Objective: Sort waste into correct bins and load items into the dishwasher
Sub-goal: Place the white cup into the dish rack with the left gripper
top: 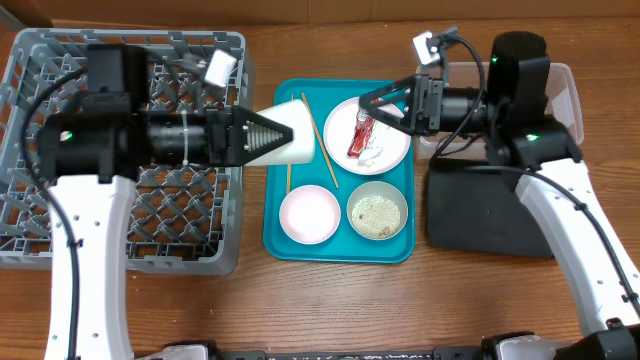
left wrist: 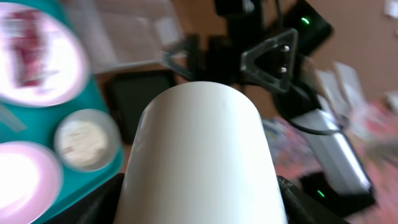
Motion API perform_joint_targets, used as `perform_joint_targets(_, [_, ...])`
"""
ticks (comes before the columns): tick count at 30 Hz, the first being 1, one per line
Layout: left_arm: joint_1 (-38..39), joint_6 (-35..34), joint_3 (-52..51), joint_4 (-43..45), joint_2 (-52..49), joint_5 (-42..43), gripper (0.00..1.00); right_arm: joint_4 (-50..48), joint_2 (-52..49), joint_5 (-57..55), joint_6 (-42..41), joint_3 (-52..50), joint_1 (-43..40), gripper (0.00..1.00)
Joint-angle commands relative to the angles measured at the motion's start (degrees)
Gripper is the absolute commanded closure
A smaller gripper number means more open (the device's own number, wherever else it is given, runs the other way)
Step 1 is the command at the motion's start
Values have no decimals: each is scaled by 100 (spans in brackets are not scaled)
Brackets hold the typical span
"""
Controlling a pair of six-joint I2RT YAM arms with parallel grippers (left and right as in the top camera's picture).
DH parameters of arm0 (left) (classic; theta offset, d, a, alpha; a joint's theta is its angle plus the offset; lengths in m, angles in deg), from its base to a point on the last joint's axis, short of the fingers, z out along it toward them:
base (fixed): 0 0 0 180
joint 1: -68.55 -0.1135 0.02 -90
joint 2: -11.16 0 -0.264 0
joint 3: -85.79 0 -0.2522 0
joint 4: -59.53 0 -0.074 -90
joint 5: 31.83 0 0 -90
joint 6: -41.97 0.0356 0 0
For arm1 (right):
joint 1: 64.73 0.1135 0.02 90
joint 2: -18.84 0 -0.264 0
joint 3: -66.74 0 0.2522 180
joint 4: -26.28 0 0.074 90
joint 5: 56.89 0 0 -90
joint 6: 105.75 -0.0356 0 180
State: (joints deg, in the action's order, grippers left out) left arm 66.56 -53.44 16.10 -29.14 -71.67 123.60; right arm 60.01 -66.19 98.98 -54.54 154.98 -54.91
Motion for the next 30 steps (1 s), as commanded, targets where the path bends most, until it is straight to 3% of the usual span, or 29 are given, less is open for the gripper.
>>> perform_joint_targets(1, [-328,-433,114,-221,330,-2004,44,789,17,-1202,17,7,-24,0])
perform_joint_targets(8, [-553,-1019,94,-1246,258,-5818,44,2588,17,-3775,533,7,645,0])
perform_joint_targets(10, [-546,-1231,28,-1362,216,-6426,44,2826,17,-4319,636,7,968,0])
perform_joint_targets(16, [-551,-1725,-844,-1145,181,-7051,43,3119,15,-5219,758,7,1902,0])
perform_joint_targets(19, [-551,-1746,-1493,-756,166,-6972,42,3141,15,-5427,756,7,2177,0])
perform_joint_targets(30, [-549,-1945,-3333,664,114,-6859,41,3224,15,-5427,752,7,2273,0])
